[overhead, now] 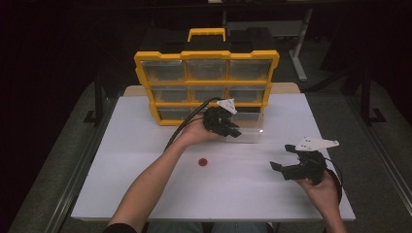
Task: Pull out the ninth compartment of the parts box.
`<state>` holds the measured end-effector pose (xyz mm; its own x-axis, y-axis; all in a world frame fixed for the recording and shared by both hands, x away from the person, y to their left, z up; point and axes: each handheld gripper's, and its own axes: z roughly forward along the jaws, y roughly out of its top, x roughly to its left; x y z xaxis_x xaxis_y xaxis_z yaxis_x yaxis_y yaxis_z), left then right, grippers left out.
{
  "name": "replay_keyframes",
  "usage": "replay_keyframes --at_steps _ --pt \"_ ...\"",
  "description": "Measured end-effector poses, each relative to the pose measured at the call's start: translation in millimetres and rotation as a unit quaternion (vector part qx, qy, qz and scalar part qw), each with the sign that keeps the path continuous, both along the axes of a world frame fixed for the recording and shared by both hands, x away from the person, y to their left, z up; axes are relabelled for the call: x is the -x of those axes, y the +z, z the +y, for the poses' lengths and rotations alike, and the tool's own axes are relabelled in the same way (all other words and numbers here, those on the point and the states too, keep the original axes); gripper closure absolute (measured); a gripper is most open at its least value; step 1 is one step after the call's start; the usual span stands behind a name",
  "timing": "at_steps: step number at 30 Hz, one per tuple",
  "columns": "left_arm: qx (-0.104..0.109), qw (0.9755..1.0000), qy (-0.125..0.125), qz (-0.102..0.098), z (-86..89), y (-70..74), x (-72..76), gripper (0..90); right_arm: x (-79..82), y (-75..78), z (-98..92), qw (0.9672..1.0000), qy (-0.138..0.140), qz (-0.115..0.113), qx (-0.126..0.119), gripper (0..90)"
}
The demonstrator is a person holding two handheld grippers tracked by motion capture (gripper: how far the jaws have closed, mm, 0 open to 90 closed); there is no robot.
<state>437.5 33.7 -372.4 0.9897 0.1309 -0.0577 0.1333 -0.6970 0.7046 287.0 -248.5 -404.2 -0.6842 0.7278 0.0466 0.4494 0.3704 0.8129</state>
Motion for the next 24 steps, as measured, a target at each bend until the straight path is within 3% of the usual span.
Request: replay_keyframes --at_steps 5,10,12,24 --pt "0.003 1.0 0.001 0.003 0.4 -0.7 0.6 70.2 -1.2 -0.5 0.6 1.0 0.003 -0.003 0.001 14.6" --pt "0.014 0.9998 0.005 0.015 3.1 2.8 1.2 61.4 -1.5 -1.1 1.3 1.0 0.002 -0.001 0.0 14.5" --pt "0.022 0.9996 0.008 0.018 5.1 5.0 1.8 56.4 -1.7 -1.8 1.4 1.0 0.001 0.002 0.001 14.6" --pt "0.078 0.9965 0.017 0.024 24.5 21.7 10.9 48.0 -4.3 -4.6 4.6 1.0 0.001 0.008 0.0 14.5"
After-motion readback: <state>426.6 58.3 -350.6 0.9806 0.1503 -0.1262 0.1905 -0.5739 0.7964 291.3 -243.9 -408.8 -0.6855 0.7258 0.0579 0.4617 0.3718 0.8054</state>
